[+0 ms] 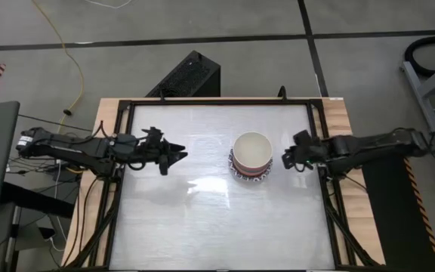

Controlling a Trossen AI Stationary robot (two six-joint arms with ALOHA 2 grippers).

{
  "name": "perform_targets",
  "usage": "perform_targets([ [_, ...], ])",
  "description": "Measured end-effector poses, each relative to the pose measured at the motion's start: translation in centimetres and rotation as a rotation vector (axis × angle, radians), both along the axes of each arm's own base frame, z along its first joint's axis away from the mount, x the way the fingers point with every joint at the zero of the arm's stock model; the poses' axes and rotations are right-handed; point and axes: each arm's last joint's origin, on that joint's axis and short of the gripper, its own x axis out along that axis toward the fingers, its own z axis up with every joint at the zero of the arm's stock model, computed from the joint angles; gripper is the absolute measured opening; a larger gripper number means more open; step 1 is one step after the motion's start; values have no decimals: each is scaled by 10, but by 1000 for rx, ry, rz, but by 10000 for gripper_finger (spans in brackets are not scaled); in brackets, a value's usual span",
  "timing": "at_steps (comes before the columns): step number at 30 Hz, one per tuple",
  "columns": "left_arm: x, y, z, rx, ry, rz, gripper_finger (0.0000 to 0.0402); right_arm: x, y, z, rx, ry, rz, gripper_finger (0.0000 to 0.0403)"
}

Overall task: Nest bowls inside each other
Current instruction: Return to Home Position

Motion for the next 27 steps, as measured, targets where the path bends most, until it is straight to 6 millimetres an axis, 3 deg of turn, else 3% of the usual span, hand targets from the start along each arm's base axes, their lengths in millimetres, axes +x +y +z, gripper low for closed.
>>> perform_targets([
  [4, -18, 2, 13, 47, -68, -9, 175, 9, 5, 9, 0, -92, 123, 140],
  [9, -60, 9, 28, 57, -144, 79, 175, 4, 6, 48, -72, -248, 263, 140],
  [12, -73, 12, 28, 59, -135, 138, 175, -4, 5, 79, -174, -393, 345, 140],
  [18, -72, 14, 12, 107, -83, 209, 175, -41, 0, 119, -392, -642, 393, 140],
  [27, -77, 12, -20, 100, -86, 118, 175, -107, -8, 128, -514, -871, 360, 140],
])
